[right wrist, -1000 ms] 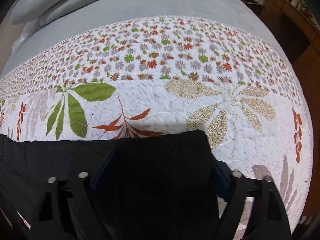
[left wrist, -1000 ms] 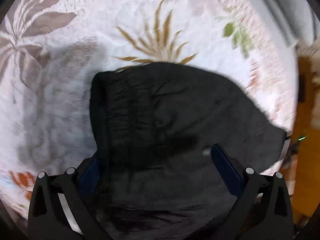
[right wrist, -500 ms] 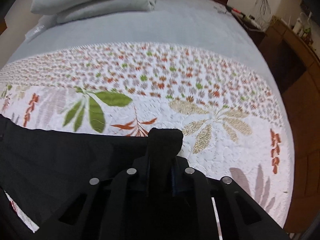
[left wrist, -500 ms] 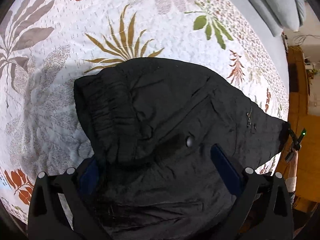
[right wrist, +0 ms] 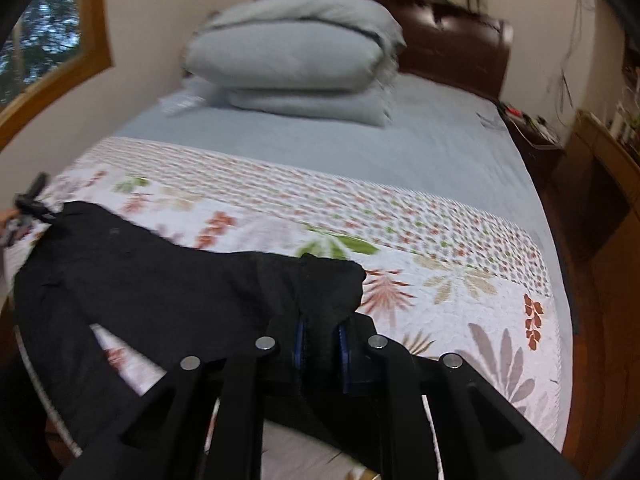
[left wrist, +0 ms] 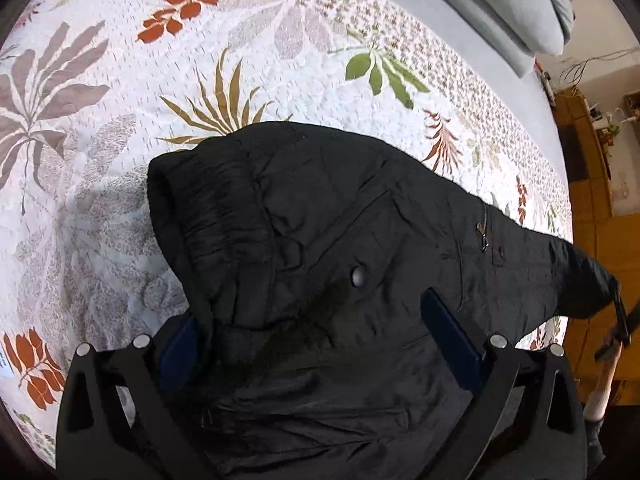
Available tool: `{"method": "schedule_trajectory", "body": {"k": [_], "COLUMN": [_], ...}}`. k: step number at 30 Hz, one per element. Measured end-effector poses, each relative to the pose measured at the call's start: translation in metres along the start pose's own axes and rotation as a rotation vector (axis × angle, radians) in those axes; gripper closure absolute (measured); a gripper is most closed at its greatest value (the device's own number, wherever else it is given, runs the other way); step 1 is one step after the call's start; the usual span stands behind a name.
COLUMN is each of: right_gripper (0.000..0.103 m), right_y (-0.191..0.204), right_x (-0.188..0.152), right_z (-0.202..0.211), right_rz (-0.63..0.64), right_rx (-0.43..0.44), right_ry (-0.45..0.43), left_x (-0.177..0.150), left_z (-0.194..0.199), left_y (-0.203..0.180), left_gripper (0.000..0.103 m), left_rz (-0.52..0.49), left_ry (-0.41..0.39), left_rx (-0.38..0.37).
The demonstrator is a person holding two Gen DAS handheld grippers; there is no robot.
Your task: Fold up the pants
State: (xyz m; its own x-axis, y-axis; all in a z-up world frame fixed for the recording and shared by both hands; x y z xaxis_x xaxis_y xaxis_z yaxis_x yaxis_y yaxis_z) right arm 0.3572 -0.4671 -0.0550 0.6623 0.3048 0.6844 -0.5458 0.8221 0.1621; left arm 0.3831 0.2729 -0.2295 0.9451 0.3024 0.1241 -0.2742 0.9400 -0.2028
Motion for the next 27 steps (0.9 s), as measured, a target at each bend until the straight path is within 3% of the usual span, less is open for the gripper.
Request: {"method": "schedule_trajectory", "body": {"k": [6, 12, 18, 27], "right_gripper": [0.090, 0.090, 0.092, 0.094], "right_y": [0.057, 0.069, 0.062, 0.051], "right_x": [-0.051, -0.126, -0.196, -0.269], "right_z": [0.065, 0.099, 0.097, 0.087], "right_rz": [0.021, -0.086, -0.249, -0.457], "right_rx": [0.068, 0.078, 0.098, 0.102], "right_ry": [-0.037, -0.008, 0.004, -0.018], "left_x": [-0.013, -0.031, -0.049, -0.084], "left_z": [0.015, 0.024, 0.030, 0.046], "left_y": [0.004, -0.002, -0.004, 0.008], "left_gripper": [0.004, 0.004, 0.005, 0.009], "left_rz": [0.055, 0.029, 0.026, 0.009], "left_ry": [-0.101, -0.158, -0.203, -0.264], "left_rx": [-0.076, -0.112, -0.139, -0.204]}}
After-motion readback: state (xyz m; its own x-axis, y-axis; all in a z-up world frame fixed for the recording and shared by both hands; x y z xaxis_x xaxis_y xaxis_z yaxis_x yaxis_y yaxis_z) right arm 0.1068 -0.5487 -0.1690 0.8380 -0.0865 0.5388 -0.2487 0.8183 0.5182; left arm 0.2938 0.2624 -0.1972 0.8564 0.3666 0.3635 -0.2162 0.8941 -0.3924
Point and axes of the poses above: each gripper's, at about its wrist camera, not at the fingertips, and z roughly against the way its jaws point, y to its left, x to its top, the point moved 2 cm from there along -z, roughly the way its jaws point, and after that the axes turned 13 degrees about x, right-handed, at the moved point
